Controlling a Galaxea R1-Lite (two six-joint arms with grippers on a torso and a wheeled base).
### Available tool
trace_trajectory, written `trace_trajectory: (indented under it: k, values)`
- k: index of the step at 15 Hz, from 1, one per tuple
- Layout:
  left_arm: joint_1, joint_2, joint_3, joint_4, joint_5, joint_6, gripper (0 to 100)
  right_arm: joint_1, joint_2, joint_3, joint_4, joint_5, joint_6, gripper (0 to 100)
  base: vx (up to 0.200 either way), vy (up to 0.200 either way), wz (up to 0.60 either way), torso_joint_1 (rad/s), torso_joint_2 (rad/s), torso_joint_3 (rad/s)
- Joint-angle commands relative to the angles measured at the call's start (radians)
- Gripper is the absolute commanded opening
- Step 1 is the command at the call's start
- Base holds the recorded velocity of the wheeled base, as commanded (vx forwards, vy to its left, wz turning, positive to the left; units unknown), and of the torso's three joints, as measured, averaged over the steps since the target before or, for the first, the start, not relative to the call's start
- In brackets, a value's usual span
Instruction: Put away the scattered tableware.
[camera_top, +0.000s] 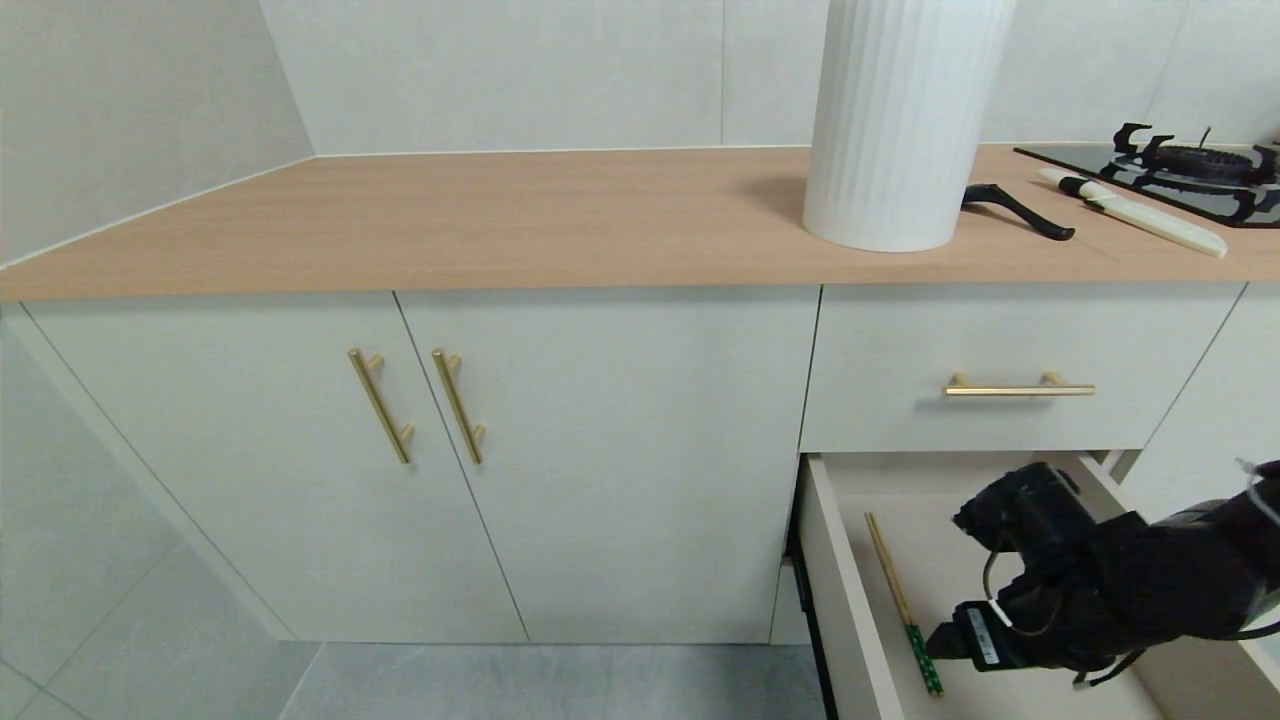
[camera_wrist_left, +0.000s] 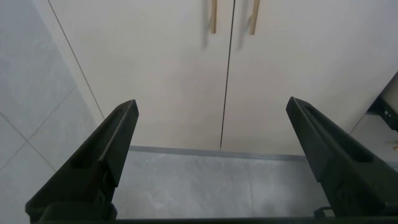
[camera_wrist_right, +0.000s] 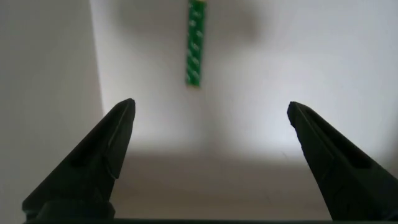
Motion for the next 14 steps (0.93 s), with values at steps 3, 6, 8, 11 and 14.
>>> trace_trajectory:
  k: [3, 6, 8, 11, 14]
  values:
    - [-0.001, 0.002, 0.0, -0.001, 0.0, 0.0, 100, -0.237, -0.455, -0.221, 0.424, 0.147, -0.124, 100, 0.0, 0.0, 0.0, 0.0, 0.0, 0.0]
    - [-0.001, 0.002, 0.0, -0.001, 0.0, 0.0, 100, -0.365, -0.609, -0.301, 0.521, 0.179, -0.208, 100, 0.0, 0.0, 0.0, 0.0, 0.0, 0.0]
    - [0.001, 0.002, 0.0, -0.001, 0.0, 0.0, 100, -0.365, -0.642, -0.295, 0.523, 0.179, -0.228, 100, 0.0, 0.0, 0.0, 0.0, 0.0, 0.0]
    - [-0.001, 0.002, 0.0, -0.001, 0.0, 0.0, 100, -0.365, -0.664, -0.293, 0.521, 0.181, -0.244, 100, 0.0, 0.0, 0.0, 0.0, 0.0, 0.0]
    - [-0.001, 0.002, 0.0, -0.001, 0.0, 0.0, 100, -0.363, -0.665, -0.292, 0.519, 0.181, -0.245, 100, 0.0, 0.0, 0.0, 0.0, 0.0, 0.0]
